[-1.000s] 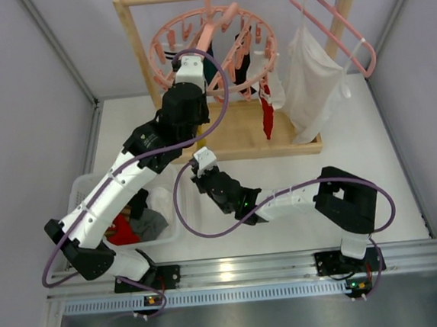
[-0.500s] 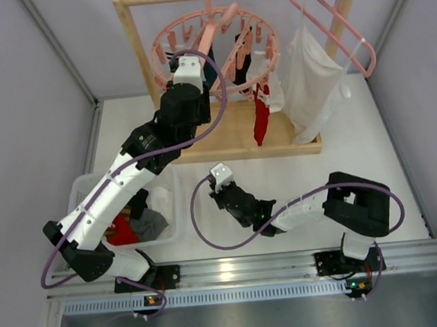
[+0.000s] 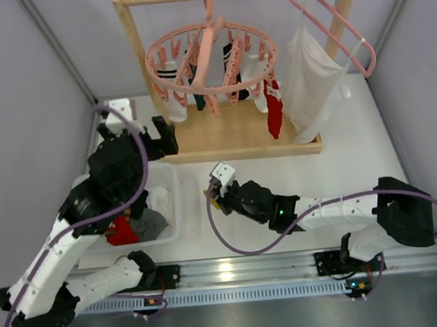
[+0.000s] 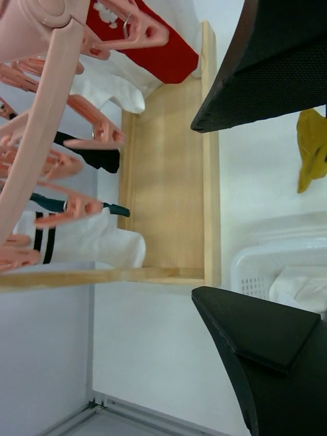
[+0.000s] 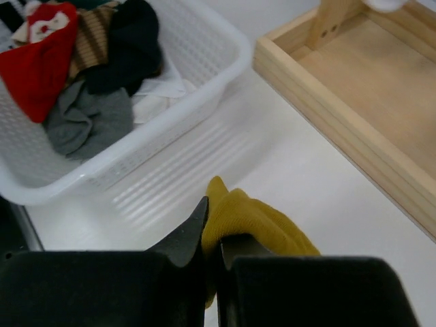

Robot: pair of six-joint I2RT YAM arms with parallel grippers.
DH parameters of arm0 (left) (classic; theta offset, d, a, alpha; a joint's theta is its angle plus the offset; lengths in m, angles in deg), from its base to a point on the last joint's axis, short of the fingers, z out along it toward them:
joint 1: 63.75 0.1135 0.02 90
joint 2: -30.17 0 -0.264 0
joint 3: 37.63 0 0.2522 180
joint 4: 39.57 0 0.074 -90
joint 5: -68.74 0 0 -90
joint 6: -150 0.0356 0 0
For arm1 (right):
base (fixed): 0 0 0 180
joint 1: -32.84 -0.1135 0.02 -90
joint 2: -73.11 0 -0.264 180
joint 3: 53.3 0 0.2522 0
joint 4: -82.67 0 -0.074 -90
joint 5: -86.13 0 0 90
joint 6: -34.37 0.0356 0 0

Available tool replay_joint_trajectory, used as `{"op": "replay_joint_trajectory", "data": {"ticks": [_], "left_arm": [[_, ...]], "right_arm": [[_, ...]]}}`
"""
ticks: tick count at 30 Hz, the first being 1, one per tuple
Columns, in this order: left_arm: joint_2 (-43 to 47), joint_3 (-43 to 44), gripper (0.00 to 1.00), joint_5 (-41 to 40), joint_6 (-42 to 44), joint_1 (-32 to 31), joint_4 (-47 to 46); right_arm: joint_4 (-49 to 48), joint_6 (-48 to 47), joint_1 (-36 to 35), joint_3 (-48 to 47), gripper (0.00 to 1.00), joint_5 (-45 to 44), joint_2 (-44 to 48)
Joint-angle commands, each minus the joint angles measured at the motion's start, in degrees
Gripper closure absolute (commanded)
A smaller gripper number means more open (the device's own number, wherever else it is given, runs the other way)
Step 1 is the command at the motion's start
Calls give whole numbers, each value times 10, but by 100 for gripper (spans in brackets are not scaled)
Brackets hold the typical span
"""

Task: Remove the socks clipped to the hanger

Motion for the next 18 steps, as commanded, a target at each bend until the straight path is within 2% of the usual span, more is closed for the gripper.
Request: {"op": "replay_joint_trajectory", "data": {"ticks": [1, 7, 11, 15, 17, 18], "left_arm": [[78, -53, 2, 2, -9, -1, -18], [188, -119, 2, -44, -12, 0, -19], [253, -143, 2, -84, -17, 0, -20], [274, -154, 2, -122, -12, 0, -20], [279, -159, 2, -133, -12, 0, -19], [281, -161, 2, -136, -12, 0, -20]], "right_arm": [[54, -29, -12, -62, 100, 128, 22], [84, -68, -12, -177, 100, 269, -42], [112, -84, -12, -301, 100, 317, -119], [174, -96, -12, -427, 97, 342, -227], [206, -96, -11, -483, 87, 340, -258], [213, -94, -11, -494, 55, 340, -277]]}}
